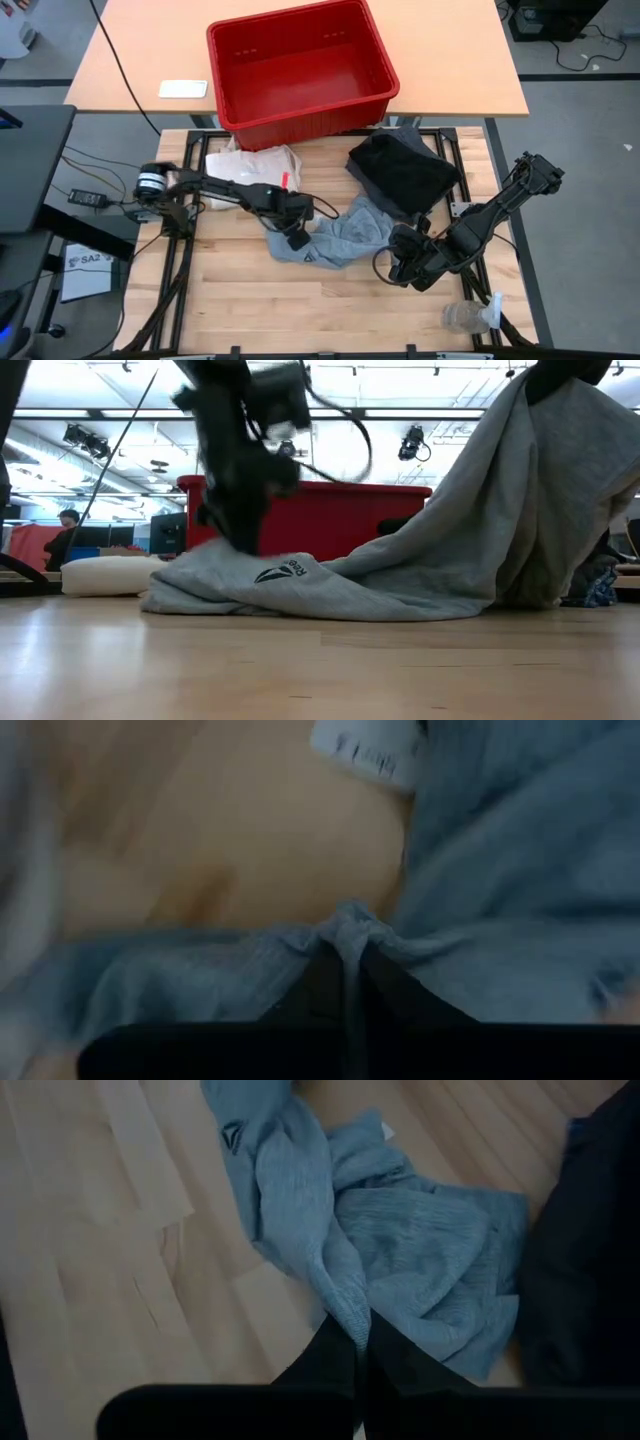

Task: Fold laundry
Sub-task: Fold the gray shirt

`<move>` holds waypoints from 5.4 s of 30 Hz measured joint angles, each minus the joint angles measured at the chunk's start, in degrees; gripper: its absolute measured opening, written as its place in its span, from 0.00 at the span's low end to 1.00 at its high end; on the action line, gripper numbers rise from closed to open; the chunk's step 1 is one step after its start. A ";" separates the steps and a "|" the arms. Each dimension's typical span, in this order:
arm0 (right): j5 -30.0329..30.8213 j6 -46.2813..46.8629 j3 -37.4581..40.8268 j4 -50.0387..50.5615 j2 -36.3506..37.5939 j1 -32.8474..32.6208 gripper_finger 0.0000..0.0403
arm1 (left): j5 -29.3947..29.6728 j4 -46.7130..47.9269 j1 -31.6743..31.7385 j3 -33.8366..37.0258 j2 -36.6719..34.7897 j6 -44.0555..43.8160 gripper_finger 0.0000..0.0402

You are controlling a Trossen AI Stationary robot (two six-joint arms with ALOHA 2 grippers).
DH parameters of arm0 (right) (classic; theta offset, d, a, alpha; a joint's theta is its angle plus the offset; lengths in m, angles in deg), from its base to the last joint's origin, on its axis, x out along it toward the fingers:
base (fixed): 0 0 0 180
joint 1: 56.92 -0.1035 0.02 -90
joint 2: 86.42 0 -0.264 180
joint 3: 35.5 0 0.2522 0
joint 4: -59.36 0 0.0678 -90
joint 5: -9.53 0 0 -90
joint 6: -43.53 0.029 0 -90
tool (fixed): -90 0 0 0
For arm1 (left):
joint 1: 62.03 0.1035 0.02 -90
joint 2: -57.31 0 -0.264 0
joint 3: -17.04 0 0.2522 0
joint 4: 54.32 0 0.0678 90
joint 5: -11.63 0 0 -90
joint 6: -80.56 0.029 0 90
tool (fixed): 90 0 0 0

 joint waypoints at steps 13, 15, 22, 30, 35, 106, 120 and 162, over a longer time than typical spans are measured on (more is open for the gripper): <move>-3.02 2.06 0.23 -0.29 0.00 0.00 0.01 | 30.63 10.81 -33.60 -1.06 -18.61 -37.23 0.03; -3.48 2.12 1.32 -1.79 0.00 0.23 0.01 | 32.20 10.56 -39.43 0.46 -16.53 -45.09 0.08; -10.59 2.22 8.85 -11.42 -0.04 0.76 0.01 | 25.01 2.44 -51.52 7.93 -4.25 -72.48 0.43; -16.92 4.50 15.54 -17.16 -0.02 0.76 0.01 | 34.30 6.16 -49.11 4.20 -4.81 -64.98 0.69; -18.07 4.49 16.23 -18.73 -0.02 0.76 0.01 | 27.36 4.95 -36.14 4.52 -6.70 -46.68 0.70; 3.69 -10.84 -15.74 19.59 0.07 16.94 0.01 | 23.97 47.88 -10.49 -32.79 -22.92 2.96 0.00; -19.30 -4.73 -11.61 7.67 0.02 9.00 0.01 | 16.89 36.14 -31.23 -21.34 -19.65 -13.76 0.00; -38.80 -20.58 24.50 -51.14 0.02 22.15 0.36 | 3.81 1.58 -25.68 2.23 -13.02 -22.53 0.37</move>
